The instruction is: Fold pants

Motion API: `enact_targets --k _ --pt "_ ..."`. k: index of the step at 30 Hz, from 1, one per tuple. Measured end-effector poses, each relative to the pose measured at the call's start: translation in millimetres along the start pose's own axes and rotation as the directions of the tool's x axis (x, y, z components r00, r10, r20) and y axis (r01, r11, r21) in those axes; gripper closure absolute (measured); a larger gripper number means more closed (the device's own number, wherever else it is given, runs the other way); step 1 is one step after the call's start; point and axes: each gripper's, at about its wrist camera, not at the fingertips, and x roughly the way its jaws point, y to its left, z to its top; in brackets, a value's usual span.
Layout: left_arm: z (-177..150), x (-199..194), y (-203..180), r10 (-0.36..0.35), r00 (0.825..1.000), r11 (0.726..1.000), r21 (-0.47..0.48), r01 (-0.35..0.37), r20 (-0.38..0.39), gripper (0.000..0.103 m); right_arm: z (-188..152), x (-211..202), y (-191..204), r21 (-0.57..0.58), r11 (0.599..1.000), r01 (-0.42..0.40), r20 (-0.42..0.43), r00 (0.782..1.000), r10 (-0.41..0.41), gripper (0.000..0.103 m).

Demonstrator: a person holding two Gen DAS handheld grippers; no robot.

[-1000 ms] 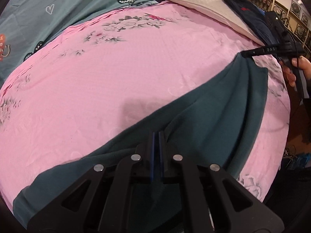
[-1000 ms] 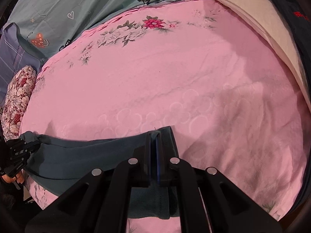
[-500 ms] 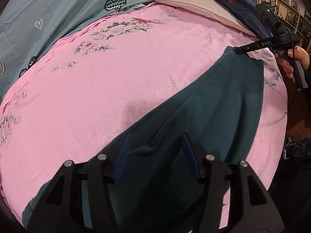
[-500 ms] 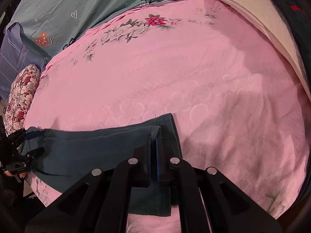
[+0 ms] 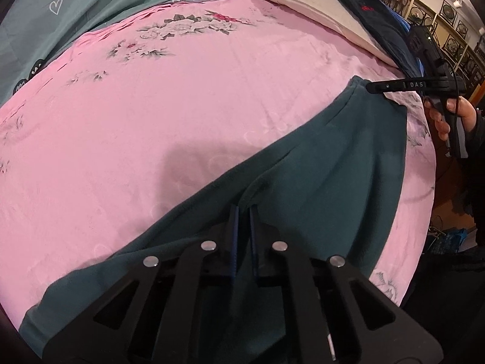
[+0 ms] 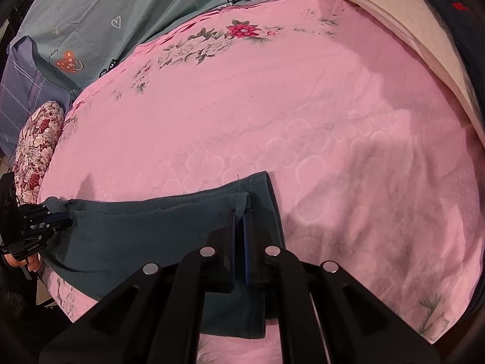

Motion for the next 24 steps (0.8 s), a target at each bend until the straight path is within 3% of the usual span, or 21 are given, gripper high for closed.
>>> enact_targets --k 9,13,15,16,17,18,19,21,24 --pt "11 -21 -5 0.073 0.995 0.997 0.005 -0.074 0.070 0.097 13 -22 3 -0.004 1.000 -0.013 0.078 0.997 0.013 0.099" --pt "9 5 -5 0.082 0.997 0.996 0.019 -0.082 -0.012 0.096 14 -4 5 -0.011 0.999 0.032 0.031 0.999 -0.031 0.099" --pt "7 13 -4 0.125 0.992 0.992 0.022 -0.125 -0.002 0.089 10 13 4 -0.026 0.997 0.068 -0.002 0.998 -0.068 0.098" --pt "8 14 -1 0.140 0.990 0.990 0.006 -0.140 0.002 0.075 9 16 3 -0.027 0.997 0.069 0.001 0.998 -0.069 0.096" --pt "9 11 1 0.169 0.986 0.986 -0.013 -0.168 0.013 0.049 10 15 3 -0.033 0.997 0.064 0.007 0.998 -0.064 0.090" --pt "9 7 3 0.185 0.982 0.983 -0.021 -0.184 0.032 0.038 11 11 3 -0.035 0.997 0.065 0.016 0.998 -0.064 0.082" --pt "9 1 4 0.186 0.981 0.982 -0.023 -0.185 0.054 0.030 11 3 2 -0.033 0.997 0.076 0.030 0.997 -0.075 0.067" --pt "8 -11 4 0.189 0.979 0.982 -0.020 -0.188 0.072 0.029 10 -19 -1 -0.030 0.995 0.095 0.086 0.992 -0.092 0.063" --pt "5 -28 2 0.184 0.978 0.983 -0.034 -0.181 0.099 0.027 2 -47 -10 -0.006 0.995 0.095 0.101 0.990 -0.094 0.063"
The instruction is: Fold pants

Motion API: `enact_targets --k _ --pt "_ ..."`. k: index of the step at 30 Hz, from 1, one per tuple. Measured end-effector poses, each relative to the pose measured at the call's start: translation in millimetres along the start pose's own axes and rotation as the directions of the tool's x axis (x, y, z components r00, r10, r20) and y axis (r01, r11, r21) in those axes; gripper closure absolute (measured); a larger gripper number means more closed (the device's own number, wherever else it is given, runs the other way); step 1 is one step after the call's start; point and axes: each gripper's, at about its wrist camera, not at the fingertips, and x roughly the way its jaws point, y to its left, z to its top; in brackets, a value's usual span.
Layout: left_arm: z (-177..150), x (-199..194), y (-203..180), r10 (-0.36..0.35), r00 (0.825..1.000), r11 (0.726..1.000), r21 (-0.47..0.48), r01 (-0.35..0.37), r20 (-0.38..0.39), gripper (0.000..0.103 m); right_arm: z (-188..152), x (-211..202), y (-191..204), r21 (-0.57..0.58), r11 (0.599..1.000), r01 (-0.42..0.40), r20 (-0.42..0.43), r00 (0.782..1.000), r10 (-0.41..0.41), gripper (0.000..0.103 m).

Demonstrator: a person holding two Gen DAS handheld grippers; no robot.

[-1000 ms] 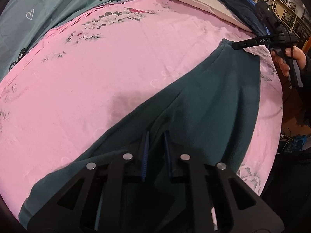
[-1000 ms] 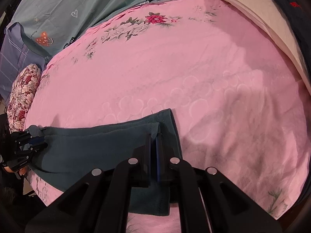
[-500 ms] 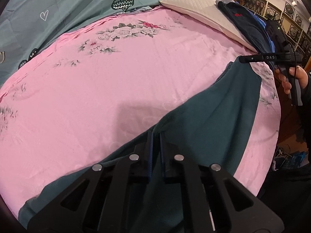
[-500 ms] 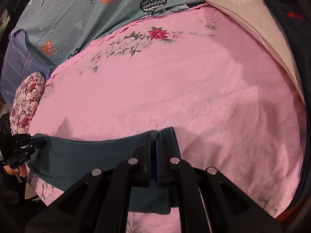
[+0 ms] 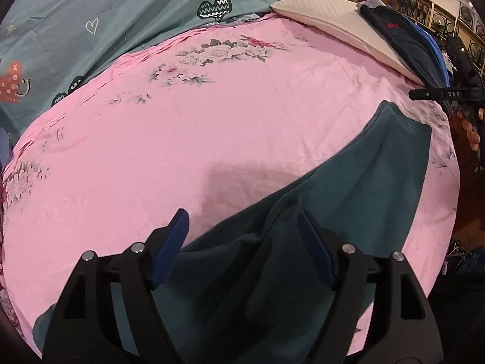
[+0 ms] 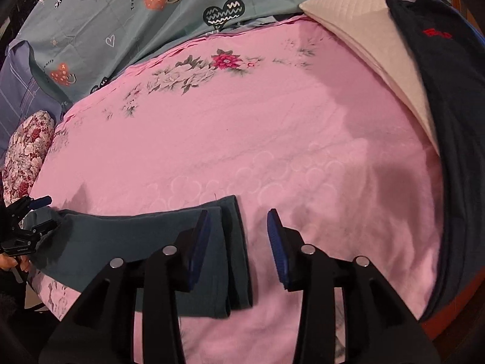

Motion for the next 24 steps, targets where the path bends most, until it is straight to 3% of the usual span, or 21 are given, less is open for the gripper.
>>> enact_targets --k 3,7,10,13,20,24 --pt "-11 -16 -11 -0.030 1.000 0.999 0.017 0.030 0.004 0.025 -20 -14 2 -0.014 0.999 -0.033 -0.037 0.999 0.033 0.063" --pt "-32 -21 -33 -0.062 0.998 0.996 0.068 0.064 -0.026 0.022 -43 -2 15 -0.040 0.998 -0.045 -0.097 0.994 0.041 0.064" --pt "-44 -15 -37 -0.071 0.996 0.995 0.059 0.075 -0.057 0.022 -44 14 23 -0.057 0.997 -0.046 -0.136 0.990 0.038 0.083" --pt "-54 -9 -27 -0.072 0.995 0.997 0.004 0.072 -0.073 0.021 -43 21 37 -0.144 0.990 0.012 -0.158 0.987 -0.035 0.096" --pt "-54 -2 -10 -0.083 0.995 0.993 -0.087 0.078 -0.046 0.019 -13 -14 40 -0.183 0.981 0.062 -0.054 0.996 -0.074 0.097" --pt "-56 6 -9 -0.097 0.994 0.991 -0.099 0.091 -0.054 0.017 -23 11 26 -0.178 0.979 0.099 -0.131 0.984 -0.123 0.097"
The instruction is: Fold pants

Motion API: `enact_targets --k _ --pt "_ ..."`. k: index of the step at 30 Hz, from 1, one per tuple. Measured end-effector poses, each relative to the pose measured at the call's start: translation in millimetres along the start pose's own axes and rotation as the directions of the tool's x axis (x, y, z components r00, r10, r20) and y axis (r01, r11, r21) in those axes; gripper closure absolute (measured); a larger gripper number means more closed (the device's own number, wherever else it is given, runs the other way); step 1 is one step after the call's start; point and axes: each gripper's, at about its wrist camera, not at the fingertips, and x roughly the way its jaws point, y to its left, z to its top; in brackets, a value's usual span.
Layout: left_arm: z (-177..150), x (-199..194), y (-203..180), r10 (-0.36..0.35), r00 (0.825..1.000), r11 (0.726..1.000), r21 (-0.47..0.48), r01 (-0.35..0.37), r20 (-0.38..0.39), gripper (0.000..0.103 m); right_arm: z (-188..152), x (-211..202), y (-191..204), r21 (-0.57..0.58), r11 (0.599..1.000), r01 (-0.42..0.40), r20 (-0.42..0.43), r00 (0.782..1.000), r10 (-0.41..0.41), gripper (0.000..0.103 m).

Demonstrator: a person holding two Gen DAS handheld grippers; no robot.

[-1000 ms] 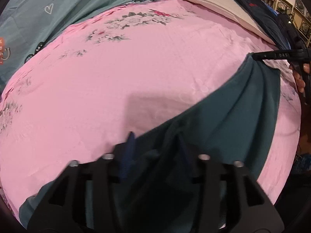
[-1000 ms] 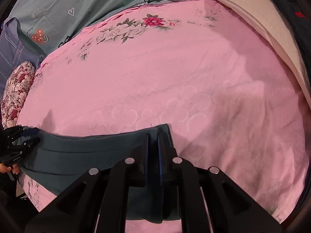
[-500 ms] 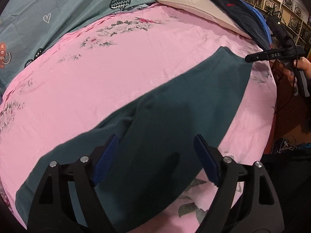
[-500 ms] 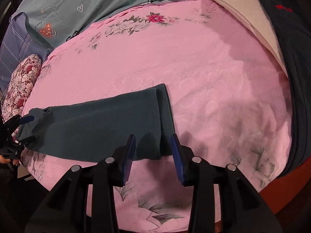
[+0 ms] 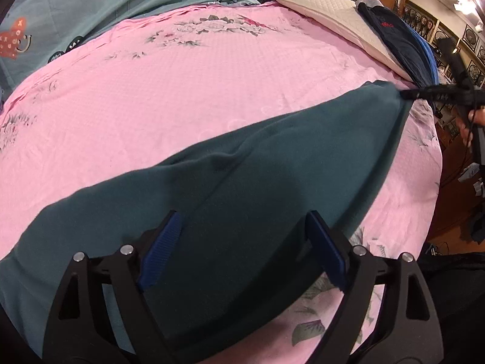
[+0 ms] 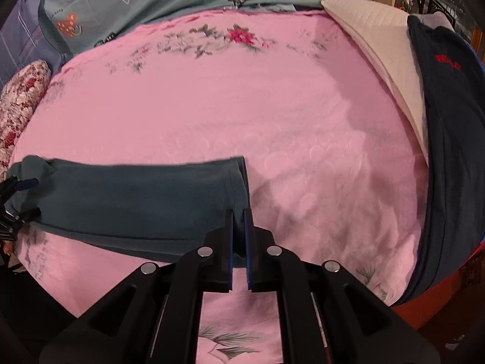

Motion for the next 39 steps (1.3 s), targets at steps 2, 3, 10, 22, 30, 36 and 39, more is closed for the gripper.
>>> enact_targets --k 2,3,10,22,30,36,39 --pt "-2 1 1 -0.002 1.000 1.000 0.002 0.002 -0.002 0.015 -12 21 -2 -0.012 1.000 0.013 -0.047 0.999 -0.014 0.096" --pt "-3 1 1 -0.003 1.000 1.000 0.003 0.003 -0.003 0.015 -12 18 -3 -0.012 1.000 0.008 -0.034 0.999 -0.008 0.094" --pt "11 -21 16 0.037 0.999 0.999 -0.001 -0.037 0.040 0.015 24 -13 -8 0.000 1.000 0.003 0.077 0.997 -0.003 0.060" --pt "45 28 52 0.095 0.995 0.995 -0.004 -0.096 -0.039 0.022 44 44 14 -0.042 0.999 -0.008 -0.010 1.000 0.008 0.096" --pt "57 22 47 0.083 0.996 0.996 0.006 -0.083 -0.010 0.081 55 12 9 -0.042 0.999 -0.033 0.127 0.991 0.038 0.097" --pt "56 28 54 0.147 0.989 0.989 -0.009 -0.147 -0.006 0.083 53 32 1 -0.014 1.000 -0.009 0.087 0.996 0.010 0.097" --pt "54 20 59 0.123 0.992 0.992 -0.026 -0.123 0.008 0.083 48 49 -2 0.004 1.000 -0.003 0.054 0.999 0.002 0.097"
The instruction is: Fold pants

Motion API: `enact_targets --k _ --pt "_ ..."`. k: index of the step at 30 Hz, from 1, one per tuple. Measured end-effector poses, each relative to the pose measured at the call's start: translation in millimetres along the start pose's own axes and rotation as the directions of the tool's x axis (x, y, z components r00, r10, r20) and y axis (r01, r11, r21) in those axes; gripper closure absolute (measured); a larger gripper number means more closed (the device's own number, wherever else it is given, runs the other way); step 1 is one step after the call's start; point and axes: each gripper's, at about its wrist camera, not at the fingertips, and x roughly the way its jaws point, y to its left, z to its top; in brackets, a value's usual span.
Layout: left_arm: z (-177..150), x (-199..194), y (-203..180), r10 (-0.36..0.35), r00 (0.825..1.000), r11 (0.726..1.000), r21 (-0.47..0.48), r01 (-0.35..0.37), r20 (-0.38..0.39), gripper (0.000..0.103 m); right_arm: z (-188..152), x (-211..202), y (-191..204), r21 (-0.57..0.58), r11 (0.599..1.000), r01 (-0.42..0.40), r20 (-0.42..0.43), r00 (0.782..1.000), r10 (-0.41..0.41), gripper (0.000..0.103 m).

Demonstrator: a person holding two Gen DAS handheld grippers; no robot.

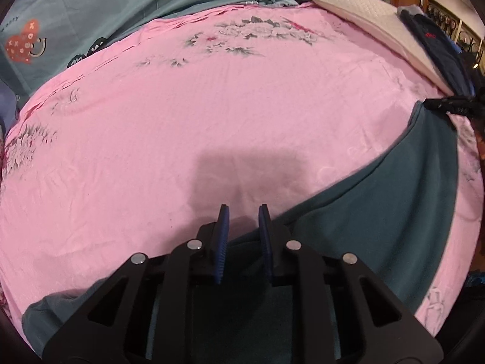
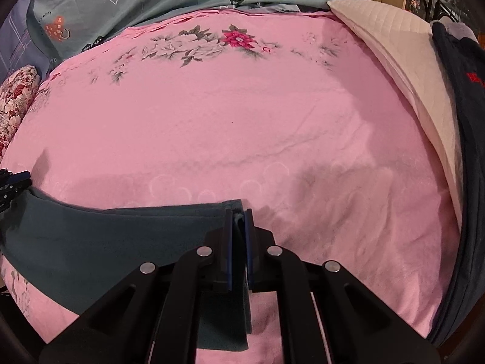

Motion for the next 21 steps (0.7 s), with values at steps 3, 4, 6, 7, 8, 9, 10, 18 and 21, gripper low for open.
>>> enact_targets --k 3,4,6,7,8,9,10,18,21 --pt "-3 -29 4 -0.020 0.999 0.999 0.034 0.018 0.034 0.059 2 -5 0 0.000 1.000 -0.003 -0.012 1.000 0.003 0.089" --pt "-8 -42 4 -0.019 0.999 0.997 0.070 0.016 0.044 0.033 2 -11 2 -0.016 1.000 0.016 -0.002 1.000 -0.016 0.085" --pt "-21 -60 1 0.015 0.998 0.989 0.146 -0.025 0.068 0.022 4 -28 7 -0.039 0.999 0.036 0.032 0.999 -0.035 0.084" --pt "-29 -64 1 0.032 0.998 0.983 0.179 -0.043 0.062 0.022 5 -36 11 -0.047 0.999 0.023 0.047 0.999 -0.021 0.084" --pt "-37 -65 4 0.047 0.998 0.980 0.193 -0.055 0.045 0.022 6 -44 19 -0.061 0.998 0.001 0.064 0.998 0.003 0.084" --pt "-44 -63 8 0.057 0.998 0.980 0.191 -0.061 0.026 0.022 6 -50 31 -0.084 0.996 -0.029 0.076 0.996 0.036 0.084" --pt "-50 -61 14 0.068 0.998 0.982 0.178 -0.068 0.008 0.022 7 -54 50 -0.118 0.991 -0.069 0.079 0.994 0.078 0.084" --pt "-89 -60 78 0.128 0.990 0.991 -0.031 -0.130 -0.056 0.022 41 -27 254 -0.233 0.767 -0.598 -0.113 0.800 0.589 0.059" --pt "-112 -62 94 0.092 0.992 0.988 -0.114 -0.102 -0.087 0.021 67 15 327 -0.214 0.704 -0.677 -0.212 0.736 0.643 0.059"
